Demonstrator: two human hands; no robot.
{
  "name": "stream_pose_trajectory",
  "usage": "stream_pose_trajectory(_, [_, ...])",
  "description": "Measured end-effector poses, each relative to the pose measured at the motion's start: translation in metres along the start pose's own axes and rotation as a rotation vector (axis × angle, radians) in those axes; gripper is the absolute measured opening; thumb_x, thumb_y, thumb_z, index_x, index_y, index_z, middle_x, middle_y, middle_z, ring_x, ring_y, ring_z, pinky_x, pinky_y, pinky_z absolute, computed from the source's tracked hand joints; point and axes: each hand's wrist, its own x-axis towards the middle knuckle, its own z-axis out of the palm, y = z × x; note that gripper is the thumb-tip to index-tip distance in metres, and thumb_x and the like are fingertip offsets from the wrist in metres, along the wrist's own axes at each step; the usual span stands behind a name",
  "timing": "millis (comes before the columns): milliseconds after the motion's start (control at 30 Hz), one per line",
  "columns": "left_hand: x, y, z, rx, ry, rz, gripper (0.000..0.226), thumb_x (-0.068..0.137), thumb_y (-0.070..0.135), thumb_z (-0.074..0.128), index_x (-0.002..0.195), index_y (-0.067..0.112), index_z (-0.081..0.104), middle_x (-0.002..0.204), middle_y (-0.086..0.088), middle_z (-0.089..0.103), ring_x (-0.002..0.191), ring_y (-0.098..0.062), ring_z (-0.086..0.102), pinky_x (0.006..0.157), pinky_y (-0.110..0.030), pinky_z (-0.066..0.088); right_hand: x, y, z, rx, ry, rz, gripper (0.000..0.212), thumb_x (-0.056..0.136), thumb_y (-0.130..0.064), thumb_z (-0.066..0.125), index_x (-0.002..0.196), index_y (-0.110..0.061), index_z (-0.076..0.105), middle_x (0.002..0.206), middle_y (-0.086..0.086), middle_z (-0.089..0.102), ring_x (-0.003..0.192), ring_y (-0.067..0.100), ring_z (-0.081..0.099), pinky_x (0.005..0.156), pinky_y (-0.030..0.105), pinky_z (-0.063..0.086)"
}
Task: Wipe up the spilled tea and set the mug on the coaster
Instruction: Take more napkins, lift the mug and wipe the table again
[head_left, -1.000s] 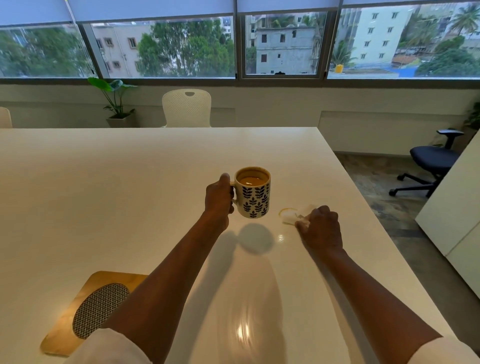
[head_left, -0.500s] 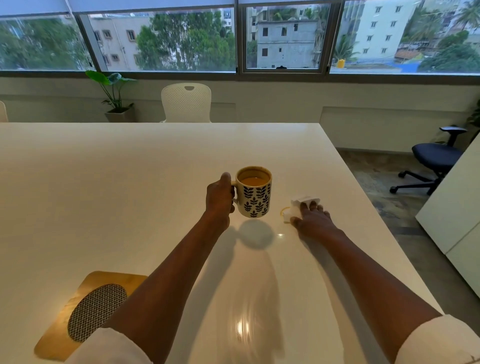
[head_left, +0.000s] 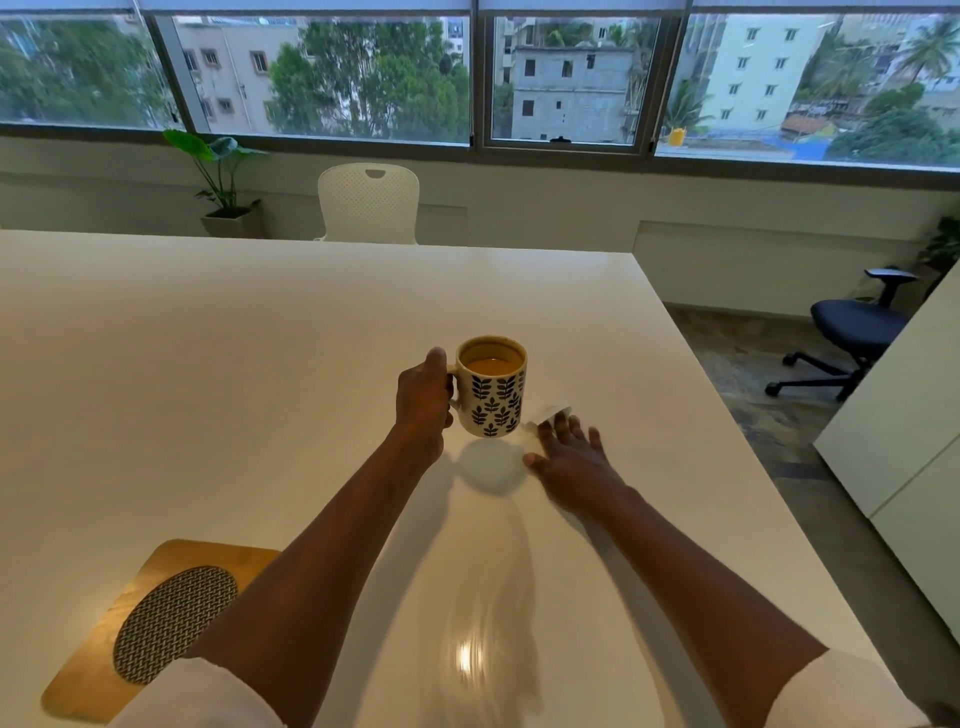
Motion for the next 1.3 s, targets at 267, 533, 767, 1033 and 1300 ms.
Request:
stream_pose_trajectory(267, [-0.012, 0.002, -0.008, -0.004, 0.025, 0.004, 0.038, 0.098, 0.035, 0.040, 0.067, 0.014, 0.043, 0.063, -0.002, 0.040, 0.056, -0.016, 0.035, 0.051, -0.028, 0.031, -0.043, -0.028, 0.010, 0.000, 0.106, -0.185, 0.054, 0.105, -0.027, 0.030, 0.156, -0.014, 0.017, 0.163, 0.011, 0.014, 0.152, 0.027, 0.008, 0.122, 0.040, 0.001])
stream_pose_trajectory(533, [-0.019, -0.001, -0.013, -0.010, 0.035, -0.008, 0.037, 0.097, 0.035, 0.042, 0.067, 0.013, 0.045, 0.063, -0.003, 0.040, 0.056, -0.017, 0.034, 0.052, -0.030, 0.030, -0.090, -0.030, 0.020, -0.035, 0.288, -0.327, 0.036, 0.093, -0.015, 0.052, 0.126, -0.021, 0.062, 0.132, 0.000, 0.063, 0.120, 0.021, 0.058, 0.104, 0.033, 0.043])
stream_pose_trajectory(767, [-0.024, -0.003, -0.010, 0.007, 0.025, -0.003, 0.038, 0.098, 0.036, 0.042, 0.068, 0.013, 0.045, 0.064, -0.002, 0.041, 0.056, -0.016, 0.035, 0.052, -0.030, 0.032, -0.118, -0.026, 0.012, -0.117, 0.359, -0.326, 0.020, 0.092, -0.022, 0.054, 0.100, -0.026, 0.071, 0.096, -0.008, 0.071, 0.090, 0.020, 0.055, 0.079, 0.037, 0.044])
stream_pose_trajectory(1033, [-0.025, -0.012, -0.008, 0.006, 0.010, -0.019, 0.040, 0.098, 0.038, 0.043, 0.066, 0.014, 0.045, 0.062, -0.002, 0.041, 0.054, -0.016, 0.034, 0.051, -0.029, 0.031, -0.135, -0.006, 0.002, -0.121, 0.368, -0.147, 0.019, 0.091, -0.019, 0.056, 0.100, -0.020, 0.072, 0.099, 0.002, 0.068, 0.095, 0.024, 0.060, 0.078, 0.031, 0.046])
stream_pose_trajectory(1300, [-0.025, -0.011, -0.004, -0.007, -0.005, -0.017, 0.041, 0.099, 0.039, 0.042, 0.067, 0.014, 0.045, 0.062, -0.002, 0.040, 0.053, -0.015, 0.033, 0.050, -0.028, 0.030, -0.094, 0.062, -0.031, 0.065, 0.391, 0.236, 0.040, 0.075, -0.016, 0.075, 0.112, -0.018, 0.061, 0.097, 0.010, 0.066, 0.090, 0.033, 0.067, 0.071, 0.033, 0.050])
